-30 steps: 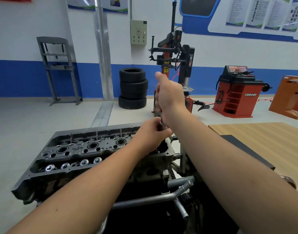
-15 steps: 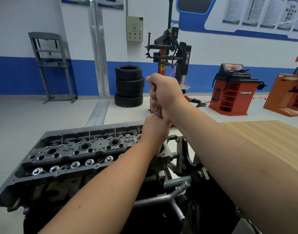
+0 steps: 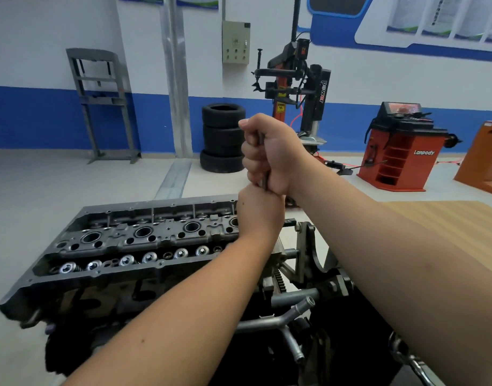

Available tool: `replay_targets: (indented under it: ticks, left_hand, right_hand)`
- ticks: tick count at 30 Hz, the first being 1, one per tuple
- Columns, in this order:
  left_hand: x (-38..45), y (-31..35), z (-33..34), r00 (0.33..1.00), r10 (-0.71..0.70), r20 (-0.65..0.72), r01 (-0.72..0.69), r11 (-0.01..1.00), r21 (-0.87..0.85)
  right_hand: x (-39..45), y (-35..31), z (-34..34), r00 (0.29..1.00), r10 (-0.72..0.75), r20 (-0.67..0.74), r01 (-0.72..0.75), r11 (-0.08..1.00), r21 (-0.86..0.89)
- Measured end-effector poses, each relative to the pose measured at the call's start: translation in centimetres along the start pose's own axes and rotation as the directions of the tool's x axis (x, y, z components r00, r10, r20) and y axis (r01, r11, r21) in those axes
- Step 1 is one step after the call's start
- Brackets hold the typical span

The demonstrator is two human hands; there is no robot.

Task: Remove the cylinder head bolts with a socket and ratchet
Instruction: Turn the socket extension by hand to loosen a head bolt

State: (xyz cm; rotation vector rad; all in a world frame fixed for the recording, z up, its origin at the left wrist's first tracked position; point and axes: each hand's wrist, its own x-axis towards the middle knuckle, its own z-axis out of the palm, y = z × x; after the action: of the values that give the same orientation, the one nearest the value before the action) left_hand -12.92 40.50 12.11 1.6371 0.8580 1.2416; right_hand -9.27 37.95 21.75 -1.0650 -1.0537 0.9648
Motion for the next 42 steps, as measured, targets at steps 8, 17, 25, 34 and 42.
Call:
replay_targets:
  ticks: [8, 17, 25, 34, 42]
  left_hand:
    - [1.1, -0.2, -5.1, 0.787, 0.019, 0.617, 0.049, 0.994, -0.094]
    - [1.2, -1.5, -6.9, 0.792, 0.130, 0.596, -0.191, 0.981, 0.041]
    - [0.7, -1.4, -7.3, 0.743, 0.119, 0.658, -0.058, 0.992, -0.114]
    - [1.0, -1.6, -7.2, 0.802, 0.118, 0.585, -0.051, 0.990, -0.131]
    - [0.8, -1.4, -7.5, 0.743, 0.114, 0.660, -0.017, 0.988, -0.152]
  right_hand:
    - [-1.0, 1.2, -0.1, 0.970, -0.179, -0.165, 0.181, 0.983, 0.000]
    - [-1.3, 4.5, 0.7, 0.651, -0.675, -0.347, 0.449, 0.711, -0.541]
    - [-1.5, 5.2, 0.8, 0.656, -0.659, -0.368, 0.451, 0.733, -0.509]
    - [-2.0, 8.7, 0.7, 0.619, -0.646, -0.448, 0.340, 0.734, -0.589]
    - [-1.8, 9.3, 1.0, 0.617, -0.630, -0.472, 0.366, 0.760, -0.537]
